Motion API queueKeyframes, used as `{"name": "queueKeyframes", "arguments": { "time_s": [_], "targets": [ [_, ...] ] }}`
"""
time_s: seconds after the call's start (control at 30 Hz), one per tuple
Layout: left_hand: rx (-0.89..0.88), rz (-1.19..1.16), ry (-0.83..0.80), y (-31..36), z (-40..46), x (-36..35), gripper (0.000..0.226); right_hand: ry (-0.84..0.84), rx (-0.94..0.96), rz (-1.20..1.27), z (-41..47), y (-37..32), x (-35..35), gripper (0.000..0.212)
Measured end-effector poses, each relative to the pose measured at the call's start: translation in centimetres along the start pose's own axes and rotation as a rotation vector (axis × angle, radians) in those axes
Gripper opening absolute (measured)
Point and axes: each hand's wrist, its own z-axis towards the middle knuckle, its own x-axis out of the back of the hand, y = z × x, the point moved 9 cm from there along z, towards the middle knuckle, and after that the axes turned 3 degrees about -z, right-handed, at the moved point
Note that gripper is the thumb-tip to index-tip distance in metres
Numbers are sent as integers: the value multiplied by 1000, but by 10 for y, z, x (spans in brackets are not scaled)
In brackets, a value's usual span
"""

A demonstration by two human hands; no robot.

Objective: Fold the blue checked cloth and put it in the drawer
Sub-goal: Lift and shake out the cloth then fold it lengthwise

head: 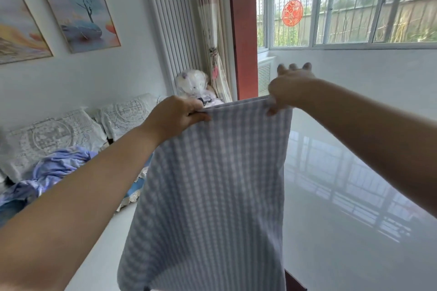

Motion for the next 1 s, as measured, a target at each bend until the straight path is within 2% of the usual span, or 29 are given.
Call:
{"name": "queueKeyframes", "arguments": {
  "time_s": [0.03, 0.07, 0.13, 0.17, 0.23, 0.3, 0.47, 0.67, 0.83, 0.9, 1.0],
  "targets": [
    [-12, -9, -1, 5, 1, -2, 36, 47, 110, 98, -2, -18, 10, 74],
    [-21, -9, -2, 11, 3, -4, 31, 130, 239, 243, -7, -40, 25, 76],
    [-29, -16, -6, 19, 5, -6, 23, 206, 392, 523, -19, -75, 42, 55],
    [-22, -28, -9, 20, 5, -6, 21, 245, 384, 532, -20, -81, 43, 44],
    [22, -70, -4, 10, -1, -1, 27, 395, 336, 353, -19, -76, 39, 39],
    [93, -161, 32, -5, -10, 6, 29, 502, 303, 267, -17, -57, 27, 44],
    [178, -234, 52, -23, -19, 8, 38, 599, 300, 270, -9, -37, 23, 67],
    [224, -255, 66, -43, -25, 8, 45, 533, 220, 250, -1, -28, 36, 69],
    [318, -182, 37, -60, -47, 3, 48, 493, 225, 289, -1, -39, 43, 54],
    [330, -164, 25, -63, -59, -7, 56, 451, 205, 304, 3, -41, 37, 50],
    [397, -172, -12, -76, -81, -31, 68, 369, 143, 335, 13, -34, 19, 56]
  ]
}}
